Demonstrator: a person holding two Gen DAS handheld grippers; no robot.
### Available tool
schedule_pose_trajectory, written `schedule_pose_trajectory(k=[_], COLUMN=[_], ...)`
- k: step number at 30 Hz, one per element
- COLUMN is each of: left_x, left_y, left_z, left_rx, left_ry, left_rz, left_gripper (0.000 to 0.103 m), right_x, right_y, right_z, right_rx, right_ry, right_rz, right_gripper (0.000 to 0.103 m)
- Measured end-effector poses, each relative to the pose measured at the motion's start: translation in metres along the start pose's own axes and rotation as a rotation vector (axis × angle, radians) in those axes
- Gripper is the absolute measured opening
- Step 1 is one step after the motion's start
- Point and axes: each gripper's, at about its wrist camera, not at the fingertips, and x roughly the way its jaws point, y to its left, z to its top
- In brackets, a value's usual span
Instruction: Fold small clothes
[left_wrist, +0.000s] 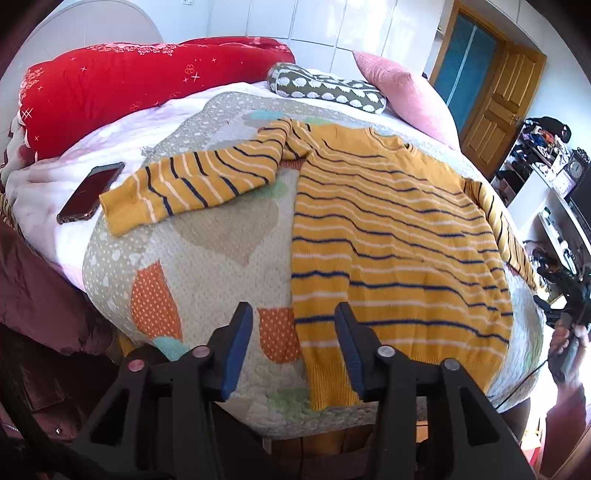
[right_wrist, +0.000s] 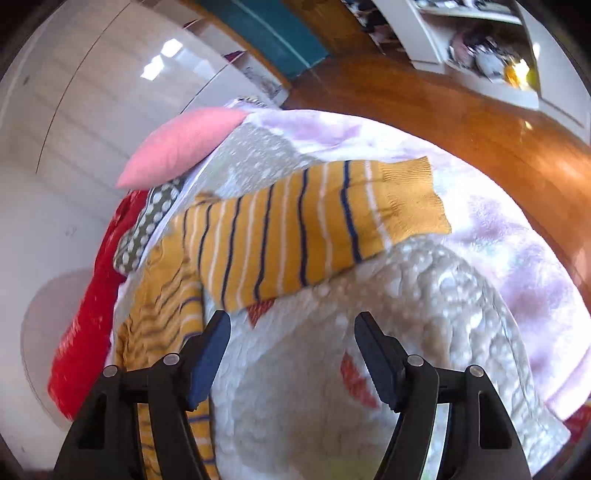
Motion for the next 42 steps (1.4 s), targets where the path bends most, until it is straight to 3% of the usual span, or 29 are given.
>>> schedule_pose_trajectory(k=[4,6,7,8,11,17,21,25,28,31,33,37,39,42], left_x=[0.008,0.014,0.017,0.019,0.026,0.038,0.041,0.041,0.039,0.037,0.034,0.028,0.027,0.026], left_y=[0.002,0.004,0.006,0.007,0.01,0.026,0.044,0.065,0.078,0.091,0.1,0.125,0.137,0.159], left_z=[0.014,0.02,0.021,0.022,0.024,0.024,0.022,0.02,0.019,0.018,0.018,0.014,0.009,-0.002], left_rx=[-0.037,-0.065,-0.073,-0.077,-0.081,-0.104,-0.138,-0.178,-0.19,-0.212,-0.233,-0.3,-0.332,-0.398], left_ry=[0.007,0.014,0.013,0.012,0.005,-0.001,-0.003,-0.003,-0.009,-0.018,-0.033,-0.056,-0.056,-0.046], left_rz=[-0.027,-0.059,-0.07,-0.076,-0.084,-0.11,-0.115,-0.118,-0.1,-0.1,-0.1,-0.081,-0.064,-0.025], left_gripper=[0.048,0.048,0.048,0.048,0.048,0.048,0.048,0.048,0.048,0.05,0.051,0.054,0.054,0.054], right_x=[0.024,0.029,0.03,0.032,0.02,0.023,0.079,0.158,0.217,0.267,0.278,0.254,0.232,0.202], right_y=[-0.016,-0.012,-0.008,-0.001,0.039,0.2,0.307,0.384,0.418,0.424,0.419,0.419,0.426,0.447], right_z=[0.033,0.046,0.052,0.059,0.064,0.043,-0.001,-0.071,-0.129,-0.175,-0.191,-0.198,-0.206,-0.243], right_rx=[0.11,0.115,0.103,0.082,-0.04,-0.381,-0.536,-0.681,-0.81,-0.898,-0.901,-0.887,-0.932,-1.042], right_ry=[-0.063,-0.089,-0.092,-0.083,-0.133,-0.169,-0.076,0.053,0.129,0.243,0.319,0.376,0.369,0.389], right_rz=[-0.048,-0.101,-0.121,-0.129,-0.164,-0.084,0.004,0.036,-0.006,-0.049,-0.014,0.113,0.127,0.225], right_gripper=[0.074,0.049,0.011,0.009,0.009,0.009,0.009,0.009,0.009,0.013,0.018,0.029,0.034,0.054])
